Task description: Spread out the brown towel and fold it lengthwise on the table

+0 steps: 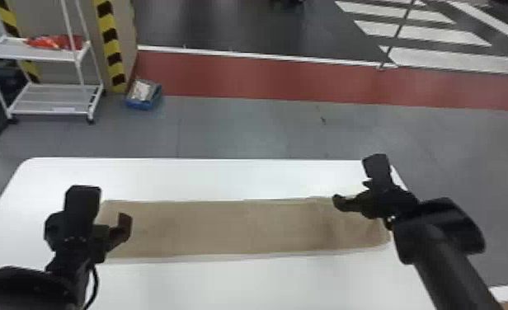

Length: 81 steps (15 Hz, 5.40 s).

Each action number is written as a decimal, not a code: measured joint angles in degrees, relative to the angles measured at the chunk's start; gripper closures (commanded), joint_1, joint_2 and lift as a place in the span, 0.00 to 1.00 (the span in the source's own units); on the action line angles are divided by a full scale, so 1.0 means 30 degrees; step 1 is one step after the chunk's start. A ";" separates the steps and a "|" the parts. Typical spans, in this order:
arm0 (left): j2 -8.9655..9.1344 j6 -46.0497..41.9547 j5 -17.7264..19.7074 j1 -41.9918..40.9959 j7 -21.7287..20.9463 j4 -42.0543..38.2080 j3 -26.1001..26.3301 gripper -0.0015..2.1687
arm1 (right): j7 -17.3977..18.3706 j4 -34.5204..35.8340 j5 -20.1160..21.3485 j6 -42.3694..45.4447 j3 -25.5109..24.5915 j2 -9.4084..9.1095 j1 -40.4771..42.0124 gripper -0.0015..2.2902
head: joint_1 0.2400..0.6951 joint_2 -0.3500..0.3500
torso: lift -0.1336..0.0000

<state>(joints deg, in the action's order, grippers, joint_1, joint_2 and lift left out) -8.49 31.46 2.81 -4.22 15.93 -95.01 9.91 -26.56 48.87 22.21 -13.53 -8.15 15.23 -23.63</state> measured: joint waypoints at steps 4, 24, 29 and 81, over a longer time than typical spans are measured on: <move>-0.0018 -0.0007 0.0000 -0.0007 0.0022 -0.0005 0.0024 0.02 | -0.4585 -0.1006 0.5241 0.0022 0.0380 0.0237 -0.2101 0.13 | 1.00 0.29 | 1.00; -0.0073 -0.0233 -0.0086 -0.0333 0.0044 -0.0168 0.0135 0.02 | -0.6029 -0.4705 1.6197 0.1918 0.3638 0.0046 -0.3980 0.30 | 1.00 0.26 | 1.00; -0.0091 -0.0228 -0.0109 -0.0376 0.0051 -0.0217 0.0173 0.02 | -0.6729 -0.5693 1.5908 0.0486 0.3625 0.0015 -0.4620 0.41 | 1.00 0.24 | 1.00; 0.0074 0.0108 -0.0640 0.0139 0.0080 -0.0180 0.0358 0.02 | -1.0876 0.0942 1.3288 -0.3463 0.2146 -0.0050 -0.1751 0.57 | 1.00 0.25 | 1.00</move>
<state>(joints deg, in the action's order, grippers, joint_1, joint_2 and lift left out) -8.26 31.78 0.89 -3.80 16.17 -95.55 10.98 -59.19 51.70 62.08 -23.92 -1.71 15.08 -28.88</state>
